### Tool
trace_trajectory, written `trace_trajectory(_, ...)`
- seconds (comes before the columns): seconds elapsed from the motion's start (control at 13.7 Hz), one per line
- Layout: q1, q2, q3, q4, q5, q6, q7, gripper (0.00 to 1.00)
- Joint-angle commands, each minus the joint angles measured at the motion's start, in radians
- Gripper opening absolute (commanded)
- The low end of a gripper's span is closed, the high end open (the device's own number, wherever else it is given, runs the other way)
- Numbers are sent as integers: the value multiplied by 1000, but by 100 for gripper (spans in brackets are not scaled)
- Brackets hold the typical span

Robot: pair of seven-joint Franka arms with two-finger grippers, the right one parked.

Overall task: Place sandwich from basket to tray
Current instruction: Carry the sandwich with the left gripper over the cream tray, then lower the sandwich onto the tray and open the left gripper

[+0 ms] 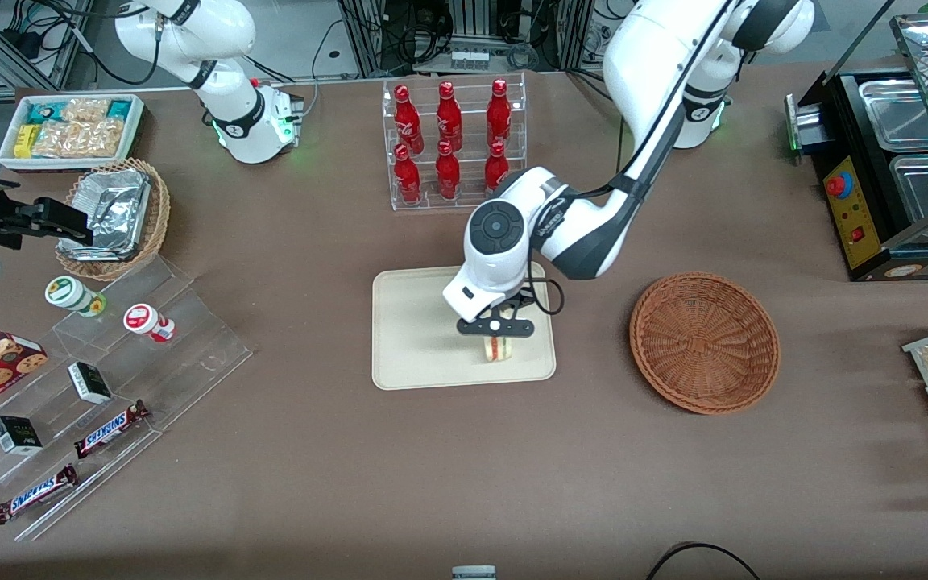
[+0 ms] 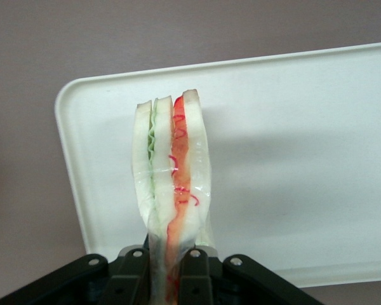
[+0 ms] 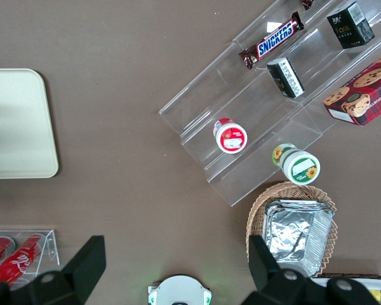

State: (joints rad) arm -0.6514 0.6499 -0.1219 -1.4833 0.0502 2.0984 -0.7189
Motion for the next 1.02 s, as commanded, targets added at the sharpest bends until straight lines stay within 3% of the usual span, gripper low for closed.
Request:
trace_trajectory(0.0, -39, 60, 16, 49, 3, 53, -34, 0)
trace_trajectory(0.36, -67, 114, 16, 54, 0, 103, -43, 0)
trace_trajectory(0.44, -67, 122, 16, 52, 2, 103, -63, 5)
trace_trajectory(0.51, -67, 128, 16, 54, 2, 103, -69, 47)
trace_trajectory(0.58, -67, 126, 16, 54, 3, 103, -65, 98)
trace_trajectory(0.95, -53, 61, 22, 60, 3, 86, -66, 100)
